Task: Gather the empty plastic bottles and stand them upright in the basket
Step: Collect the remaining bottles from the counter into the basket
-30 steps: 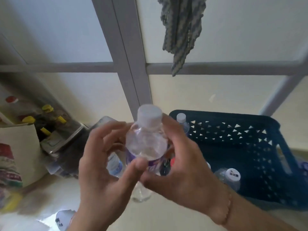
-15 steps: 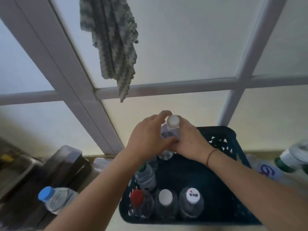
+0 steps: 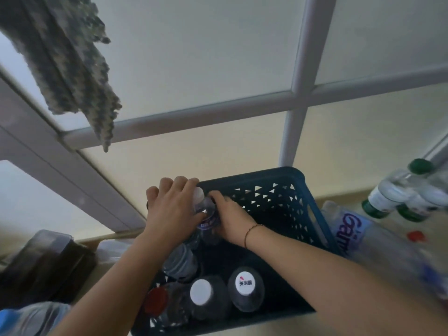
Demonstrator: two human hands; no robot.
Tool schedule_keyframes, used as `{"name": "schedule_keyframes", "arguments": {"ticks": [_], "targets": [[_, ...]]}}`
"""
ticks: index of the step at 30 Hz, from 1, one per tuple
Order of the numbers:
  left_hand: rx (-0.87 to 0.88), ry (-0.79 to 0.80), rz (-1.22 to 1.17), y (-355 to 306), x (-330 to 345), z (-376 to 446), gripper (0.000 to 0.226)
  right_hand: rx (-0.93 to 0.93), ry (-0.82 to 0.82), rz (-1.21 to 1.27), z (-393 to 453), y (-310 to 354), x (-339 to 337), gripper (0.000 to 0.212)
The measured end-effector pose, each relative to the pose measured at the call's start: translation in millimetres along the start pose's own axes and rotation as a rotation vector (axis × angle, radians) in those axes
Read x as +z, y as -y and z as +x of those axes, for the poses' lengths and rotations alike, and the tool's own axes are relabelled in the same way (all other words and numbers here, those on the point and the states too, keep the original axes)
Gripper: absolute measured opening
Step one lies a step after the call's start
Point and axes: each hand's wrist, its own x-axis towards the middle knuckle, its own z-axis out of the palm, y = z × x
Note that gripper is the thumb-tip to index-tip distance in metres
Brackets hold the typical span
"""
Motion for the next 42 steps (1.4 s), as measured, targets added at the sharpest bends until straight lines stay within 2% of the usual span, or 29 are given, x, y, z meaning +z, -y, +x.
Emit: {"name": "schedule_keyframes", "arguments": {"ticks": [2,5,8,10,12,14,15,17,19,22,25,31,34,36,38,40,42], "targets": [[0.024,-0.005,0.023,-9,-9,-2,0.075,0.023,0.046,-0.007,-7,-2,-15,0.066],[0.116,-0.087,-0.073,-40,-29,-9,0.063,0.011,0.003,-0.002,-32,-2,-55,0.049],[0.309,-0.257,-0.244,-92,-48,-26,0.049,-0.061,-0.170,0.108,-87,-13,-102,0.036],[0.454,-0.303,-0.340,-135,-54,-39,0.045,-0.040,-0.334,0.224,-135,-36,-128,0.031],[0.583,-0.256,-0.377,-185,-49,-49,0.044,0.075,-0.532,0.252,-180,-80,-140,0.028],[0.675,-0.155,-0.338,-233,-26,-55,0.046,0.307,-0.647,0.039,-214,-143,-140,0.037],[0.710,-0.090,-0.287,-255,-11,-56,0.048,0.429,-0.604,-0.134,-226,-174,-136,0.048],[0.739,0.069,-0.161,-290,18,-56,0.056,0.595,-0.389,-0.386,-245,-220,-123,0.072],[0.719,0.220,-0.039,-316,38,-52,0.067,0.656,-0.233,-0.457,-256,-247,-114,0.084],[0.615,0.361,0.128,-344,56,-45,0.081,0.624,-0.174,-0.464,-261,-256,-111,0.090],[0.537,0.455,0.210,-363,73,-38,0.099,0.599,-0.180,-0.537,-262,-257,-115,0.085],[0.522,0.366,0.278,-371,97,-31,0.101,0.506,-0.240,-0.503,-270,-267,-110,0.090],[0.529,0.291,0.189,-370,100,-29,0.094,0.461,-0.298,-0.383,-282,-266,-113,0.087],[0.535,0.202,0.043,-371,92,-27,0.090,0.409,-0.435,-0.082,-298,-260,-129,0.082],[0.524,0.076,-0.136,-374,73,-26,0.089,0.266,-0.662,0.212,-315,-244,-152,0.076],[0.480,-0.043,-0.338,-377,41,-26,0.090,0.095,-0.867,0.347,-318,-221,-179,0.076],[0.421,-0.113,-0.490,-375,0,-28,0.094,-0.084,-0.953,0.430,-307,-187,-207,0.080]]}}
